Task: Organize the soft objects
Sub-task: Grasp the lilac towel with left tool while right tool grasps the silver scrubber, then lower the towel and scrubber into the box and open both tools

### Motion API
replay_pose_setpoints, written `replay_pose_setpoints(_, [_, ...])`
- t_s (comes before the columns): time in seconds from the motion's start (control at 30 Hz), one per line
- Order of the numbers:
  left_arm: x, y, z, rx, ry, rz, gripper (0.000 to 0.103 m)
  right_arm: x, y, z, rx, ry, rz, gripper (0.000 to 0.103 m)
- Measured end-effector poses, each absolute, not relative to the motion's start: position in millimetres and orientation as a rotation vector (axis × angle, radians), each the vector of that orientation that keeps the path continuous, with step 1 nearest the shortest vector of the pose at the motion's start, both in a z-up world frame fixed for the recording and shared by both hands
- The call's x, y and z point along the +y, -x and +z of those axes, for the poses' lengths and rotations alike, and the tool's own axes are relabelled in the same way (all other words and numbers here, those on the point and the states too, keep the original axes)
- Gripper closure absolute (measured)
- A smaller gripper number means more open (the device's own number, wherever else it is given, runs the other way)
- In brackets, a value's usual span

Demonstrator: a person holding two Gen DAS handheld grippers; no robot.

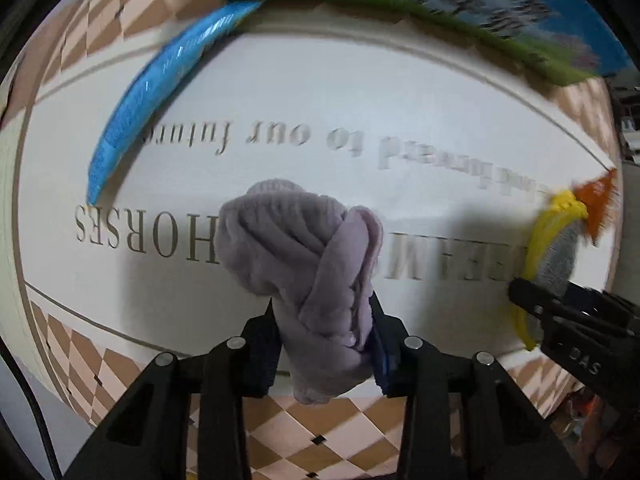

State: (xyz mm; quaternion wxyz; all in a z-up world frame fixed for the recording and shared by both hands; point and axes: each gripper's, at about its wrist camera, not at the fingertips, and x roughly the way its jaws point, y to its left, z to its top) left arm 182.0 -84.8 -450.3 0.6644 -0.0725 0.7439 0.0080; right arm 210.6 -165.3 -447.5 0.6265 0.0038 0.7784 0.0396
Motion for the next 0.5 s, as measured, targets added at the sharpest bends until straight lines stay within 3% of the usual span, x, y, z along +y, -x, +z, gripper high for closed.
replay_pose_setpoints(0.1, [-102.7, -189.2, -406.1, 1.617, 0.210, -0.044, 0.069, -154.4, -209.5, -417.1, 1.758, -0.043, 0.156, 0.055])
replay_pose_setpoints(0.3, [-106.1, -258.0, -307.3, 1.480, 0.364, -0.135, 0.069, -142.1, -245.5, -285.0, 1.541, -0.146, 0.331, 0.054])
replay_pose_setpoints(0.5, [-3.4, -375.5, -261.3, 1.432, 0.407, -0.135, 0.069, -147.6, -340.0, -214.5, 1.420, -0.216, 0.375, 0.054])
